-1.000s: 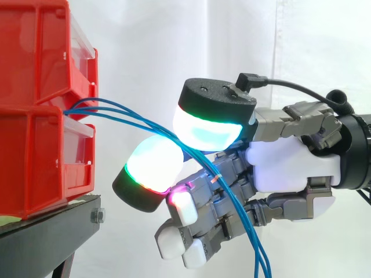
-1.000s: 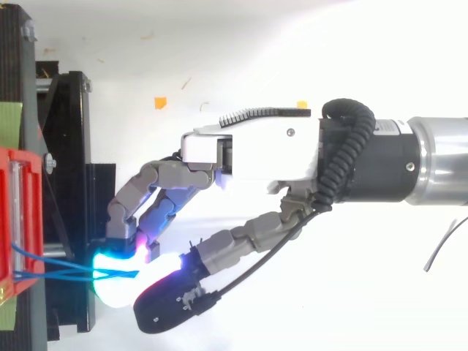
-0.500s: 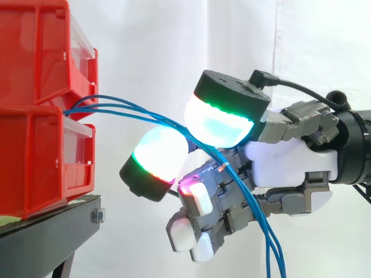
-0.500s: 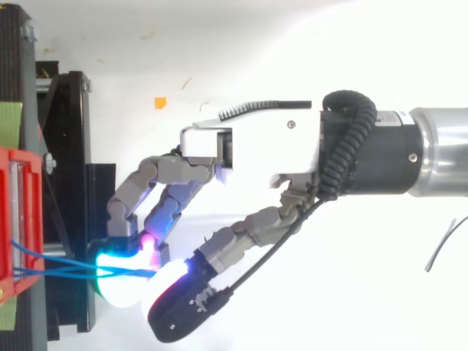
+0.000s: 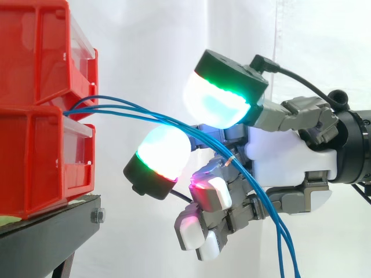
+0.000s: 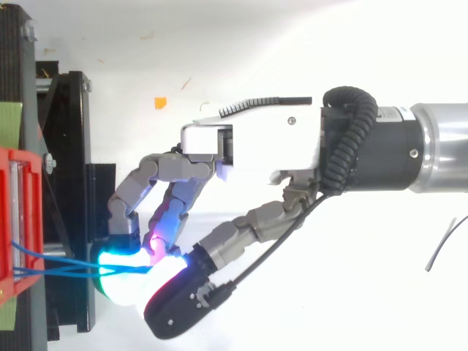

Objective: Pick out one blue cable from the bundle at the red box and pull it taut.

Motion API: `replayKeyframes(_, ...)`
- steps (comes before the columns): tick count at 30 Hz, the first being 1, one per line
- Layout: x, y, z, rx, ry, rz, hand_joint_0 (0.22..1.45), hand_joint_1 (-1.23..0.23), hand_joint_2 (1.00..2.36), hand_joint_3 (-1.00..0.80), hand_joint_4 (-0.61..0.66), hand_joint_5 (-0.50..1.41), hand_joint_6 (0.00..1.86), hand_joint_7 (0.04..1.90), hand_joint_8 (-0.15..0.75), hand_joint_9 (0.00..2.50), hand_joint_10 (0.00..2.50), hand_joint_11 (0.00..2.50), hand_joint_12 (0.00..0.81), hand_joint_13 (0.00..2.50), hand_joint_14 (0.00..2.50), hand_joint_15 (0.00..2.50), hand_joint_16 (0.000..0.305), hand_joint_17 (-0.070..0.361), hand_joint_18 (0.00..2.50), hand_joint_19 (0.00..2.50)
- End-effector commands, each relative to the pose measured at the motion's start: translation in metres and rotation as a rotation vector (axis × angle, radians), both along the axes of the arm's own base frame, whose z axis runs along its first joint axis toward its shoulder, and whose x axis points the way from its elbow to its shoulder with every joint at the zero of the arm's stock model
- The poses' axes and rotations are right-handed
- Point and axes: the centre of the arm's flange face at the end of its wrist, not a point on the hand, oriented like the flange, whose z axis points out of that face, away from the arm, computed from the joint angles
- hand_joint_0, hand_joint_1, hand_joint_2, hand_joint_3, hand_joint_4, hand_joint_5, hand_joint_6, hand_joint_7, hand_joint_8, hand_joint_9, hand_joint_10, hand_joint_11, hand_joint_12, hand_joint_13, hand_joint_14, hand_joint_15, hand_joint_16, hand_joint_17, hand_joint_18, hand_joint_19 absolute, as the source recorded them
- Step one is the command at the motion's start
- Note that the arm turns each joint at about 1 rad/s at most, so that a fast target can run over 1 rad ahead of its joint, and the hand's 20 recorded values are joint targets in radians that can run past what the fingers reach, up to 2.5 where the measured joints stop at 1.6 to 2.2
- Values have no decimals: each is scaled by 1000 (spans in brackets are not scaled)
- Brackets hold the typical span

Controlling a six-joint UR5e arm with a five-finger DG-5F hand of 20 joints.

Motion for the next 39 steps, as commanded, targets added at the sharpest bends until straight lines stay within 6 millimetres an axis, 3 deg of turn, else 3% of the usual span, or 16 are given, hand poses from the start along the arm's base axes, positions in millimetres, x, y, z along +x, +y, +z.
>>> replayKeyframes(1, -1, -1, 0, 0, 4, 4, 552, -502, 1000, -500, 6, -114, 891, 791, 299, 1097, 29, 764, 324, 901, 17, 449, 43, 97, 715, 612)
replayKeyframes(4, -1, -1, 0, 0, 7, 8, 604, -524, 1000, -500, -25, -108, 892, 816, 288, 1100, 30, 771, 317, 900, 18, 460, 41, 93, 704, 629)
replayKeyframes(9, -1, -2, 1, 0, 10, 11, 619, -668, 1020, -269, -6, -112, 920, 892, 299, 1112, 31, 792, 327, 922, 19, 481, 43, 96, 718, 638)
replayKeyframes(15, -1, -2, 2, -1, 16, 13, 656, -786, 1022, -211, -28, -118, 936, 946, 313, 1101, 31, 801, 335, 931, 19, 495, 44, 98, 732, 638)
replayKeyframes(20, -1, -4, 2, -1, 15, 11, 715, -859, 1019, -269, -63, -125, 944, 1031, 316, 1102, 31, 803, 338, 942, 22, 501, 44, 100, 760, 627)
replayKeyframes(24, -1, -5, 2, -2, 14, 10, 720, -853, 1000, -500, -61, -129, 950, 973, 321, 1127, 31, 816, 336, 968, 20, 514, 44, 100, 781, 621)
replayKeyframes(28, -1, -7, 2, -4, 14, 8, 592, -779, 1000, -500, 53, -126, 940, 809, 308, 1131, 34, 821, 339, 966, 20, 517, 45, 101, 782, 634)
replayKeyframes(32, -1, -8, 2, -3, 14, 13, 502, -648, 1000, -500, 60, -124, 916, 779, 319, 1133, 28, 797, 356, 977, 19, 515, 49, 110, 796, 632)
replayKeyframes(33, -2, -7, 2, -3, 16, 15, 494, -559, 1000, -500, 54, -122, 907, 769, 316, 1136, 30, 789, 359, 972, 19, 506, 49, 111, 796, 629)
replayKeyframes(36, -2, -11, 1, -5, 16, 12, 545, -353, 1000, -500, 26, -115, 880, 797, 306, 1147, 30, 774, 344, 961, 19, 511, 46, 103, 763, 665)
replayKeyframes(39, -2, -12, 2, -5, 16, 10, 608, -371, 1000, -500, 17, -114, 872, 835, 300, 1155, 31, 787, 338, 958, 20, 525, 44, 100, 743, 688)
